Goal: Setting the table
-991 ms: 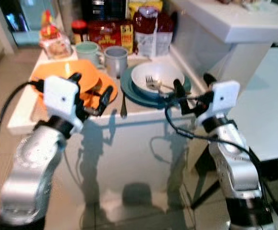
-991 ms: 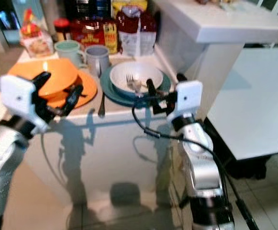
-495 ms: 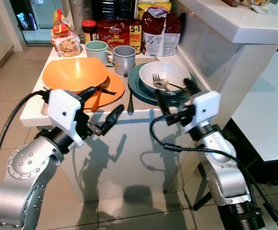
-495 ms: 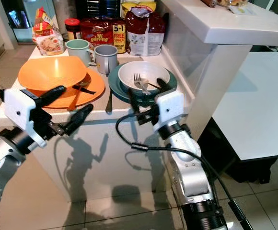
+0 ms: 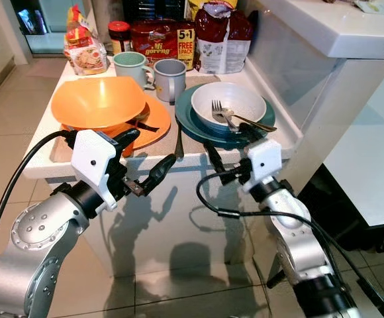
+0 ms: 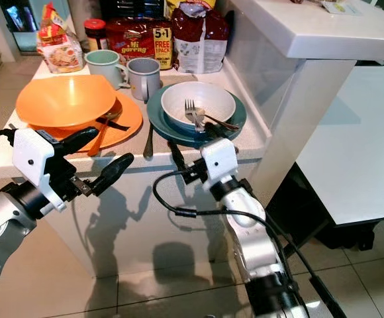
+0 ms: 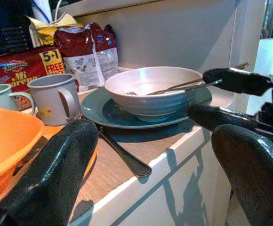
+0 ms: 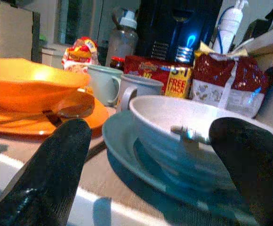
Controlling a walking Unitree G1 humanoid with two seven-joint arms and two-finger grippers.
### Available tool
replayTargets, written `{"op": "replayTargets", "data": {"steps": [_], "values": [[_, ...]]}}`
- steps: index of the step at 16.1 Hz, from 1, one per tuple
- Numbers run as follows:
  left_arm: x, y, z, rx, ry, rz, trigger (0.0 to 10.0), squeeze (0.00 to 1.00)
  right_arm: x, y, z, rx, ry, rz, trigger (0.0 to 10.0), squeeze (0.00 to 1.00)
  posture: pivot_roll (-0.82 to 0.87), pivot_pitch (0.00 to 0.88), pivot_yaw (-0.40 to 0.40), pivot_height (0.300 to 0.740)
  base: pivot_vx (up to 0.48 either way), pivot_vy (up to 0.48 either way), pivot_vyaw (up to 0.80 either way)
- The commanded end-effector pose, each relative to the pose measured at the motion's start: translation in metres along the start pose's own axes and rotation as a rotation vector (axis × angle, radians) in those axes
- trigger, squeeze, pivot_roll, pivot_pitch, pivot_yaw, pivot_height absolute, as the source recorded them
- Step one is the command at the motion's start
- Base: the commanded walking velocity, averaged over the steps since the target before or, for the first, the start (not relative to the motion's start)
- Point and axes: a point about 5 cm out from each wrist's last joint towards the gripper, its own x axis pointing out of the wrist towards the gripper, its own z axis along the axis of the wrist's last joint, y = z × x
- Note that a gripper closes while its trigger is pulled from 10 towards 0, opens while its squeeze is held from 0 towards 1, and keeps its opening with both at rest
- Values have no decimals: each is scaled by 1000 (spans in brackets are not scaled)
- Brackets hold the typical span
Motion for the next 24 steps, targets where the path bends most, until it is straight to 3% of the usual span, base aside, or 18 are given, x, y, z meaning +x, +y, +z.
{"op": "replayTargets", "data": {"steps": [1, 8, 9, 10, 24], "values": [[-1, -7, 4, 5, -7, -45, 10000, 0, 1, -2, 0, -9, -10, -14, 10000, 0, 121, 28, -36, 740, 0, 0, 0], [-1, -13, 3, -14, 8, -107, 10000, 0, 4, -6, -1, -1, -32, -59, 10000, 0, 121, 30, -30, 740, 0, 0, 0], [-1, -14, 2, -21, 14, -118, 10000, 0, 4, -5, -2, 3, -35, -56, 3333, 0, 121, 30, -30, 740, 0, 0, 0], [-1, -15, 1, -28, 21, -128, 10000, 0, 4, -5, -2, 5, -37, -53, 0, 0, 122, 30, -28, 740, 0, 0, 0], [-4, -19, 0, -45, 46, -172, 10000, 0, 11, -5, -2, 2, -62, -63, 0, 0, 123, 14, -23, 740, 0, 0, 0]]}}
